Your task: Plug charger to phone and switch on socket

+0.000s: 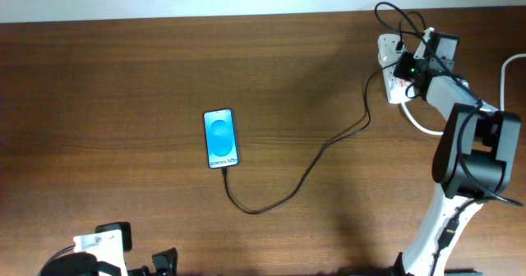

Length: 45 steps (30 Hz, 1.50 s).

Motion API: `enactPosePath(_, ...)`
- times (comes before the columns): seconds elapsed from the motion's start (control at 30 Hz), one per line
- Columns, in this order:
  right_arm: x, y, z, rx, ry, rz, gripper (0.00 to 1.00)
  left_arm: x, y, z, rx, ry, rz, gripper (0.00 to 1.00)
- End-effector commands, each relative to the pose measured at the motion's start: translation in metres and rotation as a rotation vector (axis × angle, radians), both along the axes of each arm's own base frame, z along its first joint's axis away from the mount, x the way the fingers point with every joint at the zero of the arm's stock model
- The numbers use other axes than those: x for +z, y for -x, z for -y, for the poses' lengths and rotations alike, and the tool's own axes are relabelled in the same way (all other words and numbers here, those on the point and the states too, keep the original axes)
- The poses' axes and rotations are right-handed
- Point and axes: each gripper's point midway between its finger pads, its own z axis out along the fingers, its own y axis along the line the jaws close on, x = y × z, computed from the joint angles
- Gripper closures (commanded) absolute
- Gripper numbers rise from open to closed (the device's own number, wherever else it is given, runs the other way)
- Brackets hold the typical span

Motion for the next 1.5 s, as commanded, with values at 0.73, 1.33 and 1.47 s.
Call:
enactPosePath(0.73, -0.058, 0.026, -0.09, 0.229, -0.154, -0.165, 0.96, 0.0, 0.001, 0.001, 0.007, 0.013, 0.003, 0.01)
enactPosePath(1.33, -0.063, 0.029, -0.112, 0.284, -0.161, -0.181, 0.96, 0.0, 0.001, 0.001, 0.007, 0.013, 0.003, 0.01)
enactPosePath(1.47, -0.076, 0.033, -0.117, 0.295, -0.173, -0.207, 0.96, 0.0, 0.001, 0.001, 0.007, 0.013, 0.003, 0.01)
